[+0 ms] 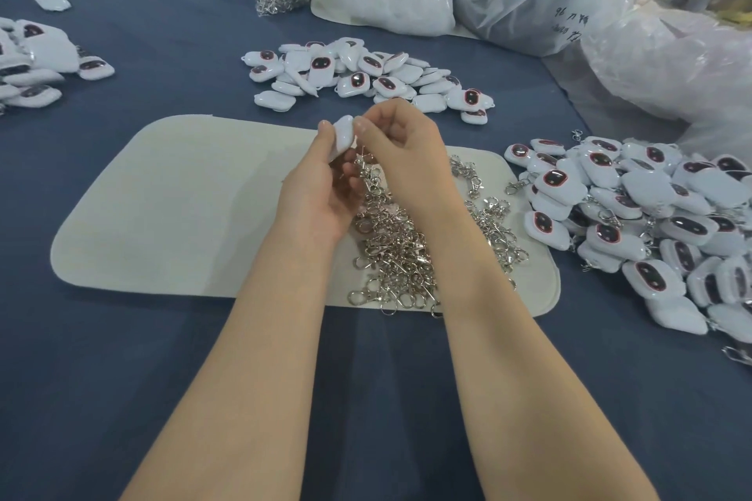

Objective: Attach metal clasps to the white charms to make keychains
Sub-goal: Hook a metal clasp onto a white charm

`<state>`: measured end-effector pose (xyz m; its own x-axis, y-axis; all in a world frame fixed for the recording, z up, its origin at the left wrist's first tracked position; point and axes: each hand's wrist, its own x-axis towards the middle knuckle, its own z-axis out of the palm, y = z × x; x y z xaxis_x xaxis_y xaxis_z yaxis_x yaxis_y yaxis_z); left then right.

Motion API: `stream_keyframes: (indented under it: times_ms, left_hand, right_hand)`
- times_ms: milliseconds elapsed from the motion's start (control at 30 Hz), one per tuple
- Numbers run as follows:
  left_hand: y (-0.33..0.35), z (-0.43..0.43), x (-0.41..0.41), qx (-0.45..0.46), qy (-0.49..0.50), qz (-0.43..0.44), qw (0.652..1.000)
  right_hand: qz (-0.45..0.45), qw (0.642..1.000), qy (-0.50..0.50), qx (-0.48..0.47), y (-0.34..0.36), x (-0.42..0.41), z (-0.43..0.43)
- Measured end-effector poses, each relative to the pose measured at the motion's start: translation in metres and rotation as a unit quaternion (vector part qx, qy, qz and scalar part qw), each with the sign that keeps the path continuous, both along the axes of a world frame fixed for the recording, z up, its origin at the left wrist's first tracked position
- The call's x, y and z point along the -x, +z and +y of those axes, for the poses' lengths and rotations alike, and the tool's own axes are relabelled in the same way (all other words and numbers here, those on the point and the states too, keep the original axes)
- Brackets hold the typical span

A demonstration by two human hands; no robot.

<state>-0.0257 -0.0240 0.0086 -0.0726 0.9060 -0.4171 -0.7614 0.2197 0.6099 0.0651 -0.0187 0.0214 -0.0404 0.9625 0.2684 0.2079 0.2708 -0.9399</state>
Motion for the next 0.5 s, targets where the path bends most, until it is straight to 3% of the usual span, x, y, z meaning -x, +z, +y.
stream_keyframes:
  times_ms: [333,400,500]
  left_hand:
    - [0.001,0.001,0.001,-0.038,0.041,0.033,0.998]
    - [-0.002,0.001,-0.001,-0.079,0.054,0.131,0.987]
    - [-0.005,-0.001,-0.004,-0.153,0.093,0.350,0.919]
  right_hand:
    - [0.010,0.998,0.021,0.057,-0.001,-0.012,0.005]
    - [-0.024,0.998,0.013,0.061,-0.001,-0.016,0.006]
    - [-0.073,0.995,0.004,0.068,-0.003,-0.019,0.008]
